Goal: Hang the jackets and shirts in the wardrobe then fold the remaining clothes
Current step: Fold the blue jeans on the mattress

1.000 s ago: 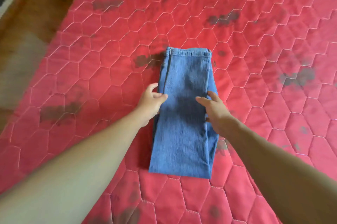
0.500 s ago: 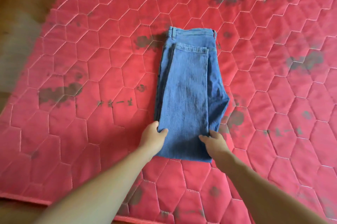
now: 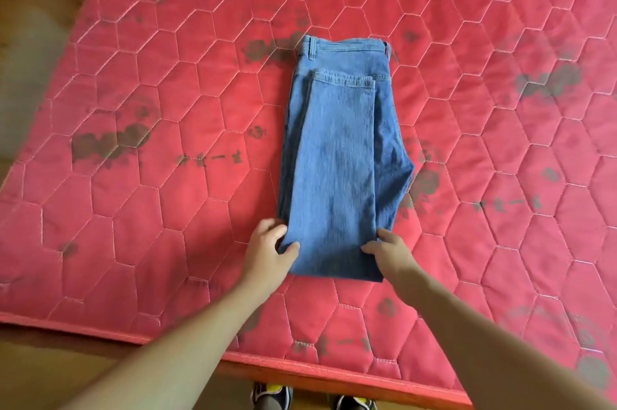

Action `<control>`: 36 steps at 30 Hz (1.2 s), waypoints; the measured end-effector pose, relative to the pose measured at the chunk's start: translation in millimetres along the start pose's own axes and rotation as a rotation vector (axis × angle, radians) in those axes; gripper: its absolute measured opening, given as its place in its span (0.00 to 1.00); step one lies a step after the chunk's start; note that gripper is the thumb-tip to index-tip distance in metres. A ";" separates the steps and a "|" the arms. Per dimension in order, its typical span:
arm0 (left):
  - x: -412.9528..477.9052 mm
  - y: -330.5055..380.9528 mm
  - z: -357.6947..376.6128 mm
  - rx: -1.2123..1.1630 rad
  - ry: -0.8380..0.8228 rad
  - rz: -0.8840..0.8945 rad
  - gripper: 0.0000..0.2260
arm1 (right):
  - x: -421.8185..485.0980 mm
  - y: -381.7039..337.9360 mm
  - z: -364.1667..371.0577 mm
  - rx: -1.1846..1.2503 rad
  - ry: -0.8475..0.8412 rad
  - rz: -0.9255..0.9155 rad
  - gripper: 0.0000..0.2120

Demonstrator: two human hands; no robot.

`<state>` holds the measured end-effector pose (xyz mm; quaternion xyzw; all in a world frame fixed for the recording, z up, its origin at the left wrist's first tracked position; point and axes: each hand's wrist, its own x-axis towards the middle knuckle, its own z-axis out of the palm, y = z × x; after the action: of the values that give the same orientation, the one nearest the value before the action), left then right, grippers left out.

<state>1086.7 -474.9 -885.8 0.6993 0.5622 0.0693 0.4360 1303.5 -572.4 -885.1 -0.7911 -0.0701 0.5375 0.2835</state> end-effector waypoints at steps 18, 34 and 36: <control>-9.9 6.7 -8.3 -0.318 -0.138 -0.311 0.15 | -20.0 15.6 -4.2 0.119 -0.091 -0.029 0.12; 40.4 44.8 4.5 -0.480 -0.132 -0.335 0.14 | 16.9 -28.1 4.4 -0.043 0.050 -0.154 0.03; 58.6 53.0 5.8 -0.455 -0.133 -0.322 0.12 | 25.0 -43.7 6.3 -0.080 0.074 -0.197 0.03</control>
<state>1149.5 -427.7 -876.0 0.4881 0.6061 0.0778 0.6232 1316.7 -523.5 -884.1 -0.8104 -0.1582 0.4741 0.3058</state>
